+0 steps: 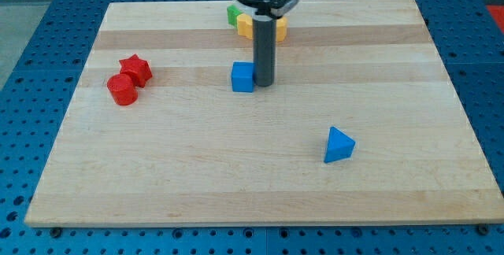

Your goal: Place the cube at the right of the red star

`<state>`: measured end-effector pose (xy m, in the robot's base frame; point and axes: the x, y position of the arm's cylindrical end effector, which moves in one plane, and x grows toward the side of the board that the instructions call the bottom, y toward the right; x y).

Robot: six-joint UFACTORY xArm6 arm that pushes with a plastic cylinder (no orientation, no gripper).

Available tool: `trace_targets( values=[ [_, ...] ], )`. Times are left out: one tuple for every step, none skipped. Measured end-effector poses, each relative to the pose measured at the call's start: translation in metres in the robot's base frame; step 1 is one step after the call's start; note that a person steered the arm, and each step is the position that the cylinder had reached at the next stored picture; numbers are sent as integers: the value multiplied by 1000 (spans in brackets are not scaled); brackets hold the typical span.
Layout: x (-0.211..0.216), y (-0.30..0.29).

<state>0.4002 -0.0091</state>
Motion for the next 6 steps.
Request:
trace_targets(
  values=[
    [0, -28],
    [0, -52],
    [-8, -61],
    [-16, -66],
    [-16, -83],
    [-16, -105]
  ],
)
